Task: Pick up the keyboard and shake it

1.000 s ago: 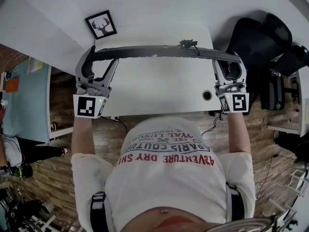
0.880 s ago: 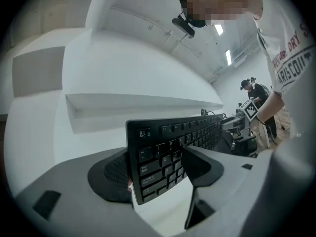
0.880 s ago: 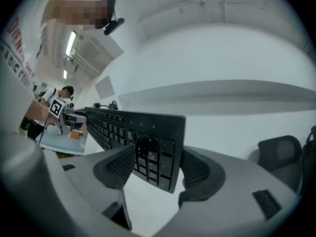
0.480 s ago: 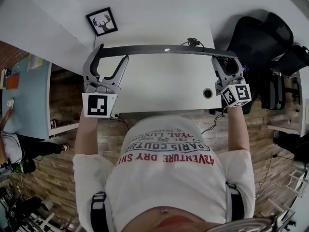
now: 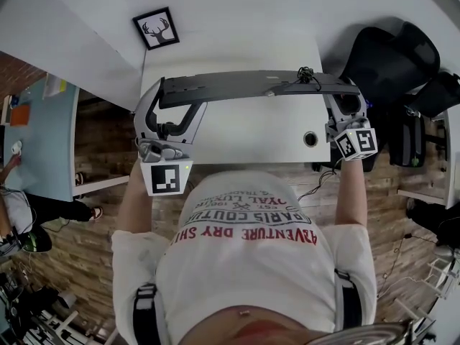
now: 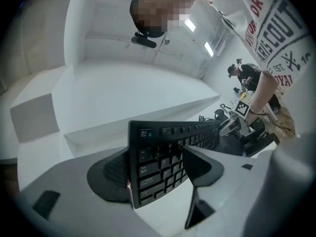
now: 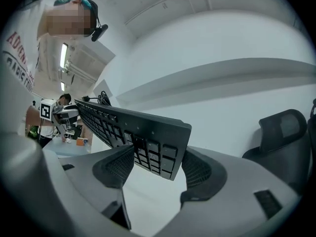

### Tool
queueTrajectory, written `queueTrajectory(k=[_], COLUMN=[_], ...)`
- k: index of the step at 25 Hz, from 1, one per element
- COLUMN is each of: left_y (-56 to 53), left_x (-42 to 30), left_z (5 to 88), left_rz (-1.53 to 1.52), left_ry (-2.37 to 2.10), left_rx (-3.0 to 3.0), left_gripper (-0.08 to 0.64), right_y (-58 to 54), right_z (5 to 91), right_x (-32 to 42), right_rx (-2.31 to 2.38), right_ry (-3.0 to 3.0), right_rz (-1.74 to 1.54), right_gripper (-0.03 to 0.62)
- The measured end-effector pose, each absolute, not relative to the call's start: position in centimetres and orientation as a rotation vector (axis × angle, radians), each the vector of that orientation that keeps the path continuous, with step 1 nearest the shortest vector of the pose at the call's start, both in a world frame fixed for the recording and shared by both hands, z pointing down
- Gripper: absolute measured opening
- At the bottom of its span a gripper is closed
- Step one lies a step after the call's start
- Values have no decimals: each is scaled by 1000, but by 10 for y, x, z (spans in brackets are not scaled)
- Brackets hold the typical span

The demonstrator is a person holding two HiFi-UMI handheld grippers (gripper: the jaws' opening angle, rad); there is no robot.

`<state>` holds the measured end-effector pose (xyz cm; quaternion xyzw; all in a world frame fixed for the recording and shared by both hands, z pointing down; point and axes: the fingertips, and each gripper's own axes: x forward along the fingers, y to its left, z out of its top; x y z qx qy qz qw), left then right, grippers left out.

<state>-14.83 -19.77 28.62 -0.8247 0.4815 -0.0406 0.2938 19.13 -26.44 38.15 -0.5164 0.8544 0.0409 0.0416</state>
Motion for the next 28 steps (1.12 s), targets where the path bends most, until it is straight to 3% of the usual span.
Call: queueTrajectory(k=[11,20,28], left_y=[-206,-261,-285], left_x=[-155,-196,-233], left_z=[292,334,388], left_rz=[-29,-66,-37], left_ry=[1309,1438,1503], left_rx=[-2329,-2691,-2983], left_gripper=[315,316,318], right_y=[-264,-271,-267], right_z=[379,385,372], right_x=[190,158,121], right_rx=[-1642,-1687,-1648], right_ry=[2655,2893,3003], right_rz=[128,-116,56], right_gripper=[293,291,278])
